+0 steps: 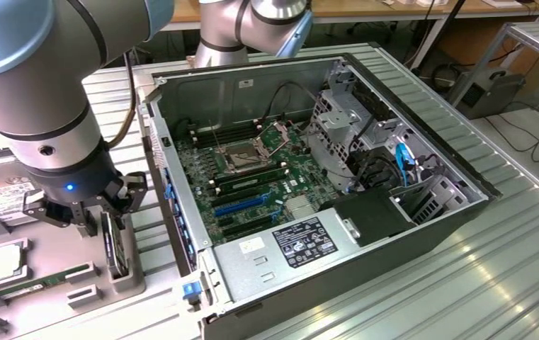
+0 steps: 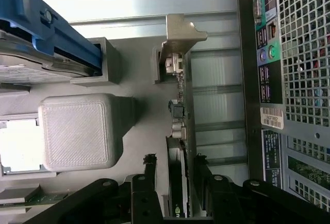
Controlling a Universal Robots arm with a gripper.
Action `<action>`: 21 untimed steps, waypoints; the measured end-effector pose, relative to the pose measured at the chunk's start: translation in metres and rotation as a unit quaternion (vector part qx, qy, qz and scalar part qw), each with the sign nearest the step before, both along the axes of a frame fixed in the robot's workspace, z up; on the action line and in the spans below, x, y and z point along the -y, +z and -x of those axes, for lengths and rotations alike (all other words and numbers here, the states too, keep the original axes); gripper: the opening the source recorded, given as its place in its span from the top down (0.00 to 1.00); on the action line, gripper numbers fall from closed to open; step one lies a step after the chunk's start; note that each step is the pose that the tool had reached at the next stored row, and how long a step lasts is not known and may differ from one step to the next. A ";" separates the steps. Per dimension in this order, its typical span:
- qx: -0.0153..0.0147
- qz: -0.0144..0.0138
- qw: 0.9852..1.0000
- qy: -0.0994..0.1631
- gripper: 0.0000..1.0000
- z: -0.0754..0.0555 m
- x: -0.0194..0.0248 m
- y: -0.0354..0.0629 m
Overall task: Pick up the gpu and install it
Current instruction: 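Pick up the gpu and move the gpu toward the slot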
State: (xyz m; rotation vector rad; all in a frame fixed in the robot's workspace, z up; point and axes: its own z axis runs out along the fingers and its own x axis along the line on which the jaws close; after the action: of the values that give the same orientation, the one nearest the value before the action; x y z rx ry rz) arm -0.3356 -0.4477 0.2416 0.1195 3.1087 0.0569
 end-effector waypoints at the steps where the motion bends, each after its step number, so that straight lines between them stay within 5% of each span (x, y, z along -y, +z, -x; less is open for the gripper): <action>1: 0.000 0.000 1.000 0.000 0.58 0.000 0.0000 -0.0001; 5: 0.000 0.000 1.000 0.000 0.59 0.000 0.0000 -0.0004; 7: 0.000 0.000 1.000 0.000 0.73 0.000 0.0000 -0.0004; 21: 0.000 0.000 0.999 0.044 0.74 0.000 0.0000 -0.0004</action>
State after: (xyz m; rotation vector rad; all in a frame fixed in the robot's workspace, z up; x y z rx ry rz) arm -0.3355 -0.4476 0.2412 -0.0170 3.1124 0.0592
